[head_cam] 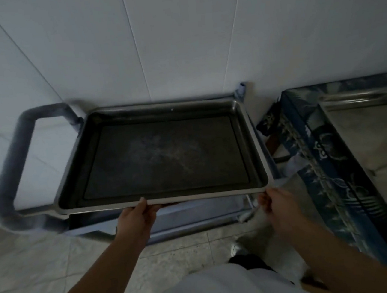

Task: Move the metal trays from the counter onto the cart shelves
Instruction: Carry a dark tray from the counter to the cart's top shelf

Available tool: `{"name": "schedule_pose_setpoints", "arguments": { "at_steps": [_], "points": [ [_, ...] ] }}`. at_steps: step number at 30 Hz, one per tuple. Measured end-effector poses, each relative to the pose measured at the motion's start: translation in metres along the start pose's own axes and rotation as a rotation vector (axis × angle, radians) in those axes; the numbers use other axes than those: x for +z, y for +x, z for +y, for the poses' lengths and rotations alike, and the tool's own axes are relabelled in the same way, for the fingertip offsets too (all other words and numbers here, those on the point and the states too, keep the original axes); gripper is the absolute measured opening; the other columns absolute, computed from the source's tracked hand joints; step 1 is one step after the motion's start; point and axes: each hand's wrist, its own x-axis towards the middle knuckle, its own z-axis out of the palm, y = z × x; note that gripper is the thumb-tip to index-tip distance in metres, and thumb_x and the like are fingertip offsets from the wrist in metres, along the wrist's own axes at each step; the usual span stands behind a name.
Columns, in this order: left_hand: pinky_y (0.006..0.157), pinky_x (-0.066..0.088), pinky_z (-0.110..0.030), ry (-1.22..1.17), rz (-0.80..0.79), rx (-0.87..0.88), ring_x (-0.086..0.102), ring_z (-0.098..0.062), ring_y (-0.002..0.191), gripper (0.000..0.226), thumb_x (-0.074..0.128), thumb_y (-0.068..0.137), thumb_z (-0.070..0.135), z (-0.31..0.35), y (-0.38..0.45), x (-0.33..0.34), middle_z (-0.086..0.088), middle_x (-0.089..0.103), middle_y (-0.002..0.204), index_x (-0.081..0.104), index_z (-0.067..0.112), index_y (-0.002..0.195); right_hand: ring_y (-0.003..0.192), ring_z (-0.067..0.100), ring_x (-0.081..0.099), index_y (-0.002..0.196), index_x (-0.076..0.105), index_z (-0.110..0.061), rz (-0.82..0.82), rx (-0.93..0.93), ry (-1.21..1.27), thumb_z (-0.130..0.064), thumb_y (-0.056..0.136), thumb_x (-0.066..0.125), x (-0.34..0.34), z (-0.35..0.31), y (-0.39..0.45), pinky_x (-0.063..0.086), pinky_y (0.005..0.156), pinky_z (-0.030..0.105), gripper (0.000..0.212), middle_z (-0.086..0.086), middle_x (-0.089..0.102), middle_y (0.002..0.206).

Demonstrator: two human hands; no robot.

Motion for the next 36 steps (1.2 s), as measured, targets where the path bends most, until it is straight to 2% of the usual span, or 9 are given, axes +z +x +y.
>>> {"name": "schedule_pose_setpoints", "arguments": {
  "at_steps": [3,8,16,22,25,27,31,33,36],
  "points": [
    [0.051,0.057,-0.022,-0.211,-0.011,-0.067,0.075,-0.020,0.072,0.022,0.059,0.098,0.015,-0.001,0.005,0.020,-0.020,0.072,0.098,0.061,-0.005,0.106,0.061,0.015,0.055,0.086,0.058,-0.005,0.030,0.065,0.088,-0.012,0.097,0.049,0.006,-0.022,0.026,0.047,0.043,0.022,0.016,0.009,0.059,0.073],
    [0.065,0.058,-0.023,-0.141,-0.048,-0.046,0.072,-0.014,0.068,0.007,0.053,0.098,0.002,-0.001,0.008,0.042,-0.016,0.066,0.097,0.058,0.000,0.092,0.063,0.013,0.057,0.084,0.054,-0.004,0.044,0.167,0.037,-0.010,0.098,0.045,0.021,-0.047,0.059,0.046,0.041,0.018,0.018,0.010,0.062,0.076],
    [0.068,0.056,-0.032,0.103,0.026,-0.119,0.071,-0.024,0.080,0.021,0.062,0.095,0.024,0.000,0.009,0.037,-0.015,0.073,0.087,0.065,0.003,0.097,0.065,0.019,0.061,0.082,0.064,-0.008,0.029,0.098,-0.248,-0.026,0.096,0.052,0.010,-0.040,0.081,0.048,0.062,0.031,0.026,0.004,0.070,0.058],
    [0.068,0.055,-0.037,0.860,0.173,0.202,0.064,-0.021,0.066,0.039,0.058,0.093,0.050,0.001,-0.004,0.031,-0.007,0.068,0.073,0.063,0.013,0.081,0.056,0.016,0.051,0.085,0.065,-0.011,-0.040,0.023,-0.528,-0.036,0.086,0.066,0.007,-0.042,0.054,0.041,0.047,0.030,0.025,0.003,0.058,0.065],
    [0.067,0.056,-0.035,1.200,0.190,0.493,0.063,-0.013,0.070,0.032,0.055,0.090,0.059,-0.004,-0.015,0.015,0.004,0.066,0.081,0.058,0.028,0.098,0.070,0.018,0.059,0.078,0.063,-0.021,-0.072,-0.389,-0.780,-0.038,0.083,0.066,0.022,-0.022,0.021,0.047,0.063,0.033,0.018,-0.002,0.061,0.070],
    [0.079,0.056,-0.037,1.386,0.168,0.741,0.064,-0.014,0.094,0.049,0.052,0.088,0.065,-0.005,-0.019,0.005,0.004,0.066,0.109,0.052,0.032,0.124,0.079,0.015,0.060,0.081,0.057,-0.028,-0.099,-0.610,-0.980,-0.046,0.081,0.064,0.031,-0.005,-0.004,0.045,0.064,0.029,0.020,-0.009,0.060,0.078],
    [0.115,0.026,-0.052,1.692,0.028,0.884,0.017,-0.028,0.148,0.089,0.031,0.081,0.083,-0.002,-0.026,-0.013,-0.006,0.020,0.162,0.014,0.034,0.153,0.123,0.023,0.046,0.134,0.042,-0.025,-0.053,-0.893,-1.462,-0.074,0.072,0.051,0.038,0.023,-0.041,0.044,0.096,0.041,0.080,0.002,0.047,0.135],
    [0.119,0.011,-0.056,1.785,-0.013,0.834,-0.013,-0.030,0.150,0.098,0.021,0.078,0.087,-0.004,-0.031,-0.020,-0.008,-0.012,0.165,-0.008,0.033,0.154,0.142,0.030,0.023,0.148,0.023,-0.025,-0.064,-0.961,-1.635,-0.085,0.068,0.037,0.036,0.033,-0.056,0.028,0.111,0.049,0.101,0.010,0.020,0.157],
    [0.119,0.008,-0.060,1.834,-0.048,0.808,-0.023,-0.032,0.147,0.101,0.013,0.075,0.089,-0.007,-0.042,-0.026,-0.010,-0.026,0.161,-0.019,0.032,0.152,0.147,0.031,-0.005,0.152,0.001,-0.028,-0.125,-0.925,-1.697,-0.088,0.069,0.031,0.030,0.045,-0.069,0.010,0.117,0.053,0.107,0.009,-0.012,0.161]
  ]
}}
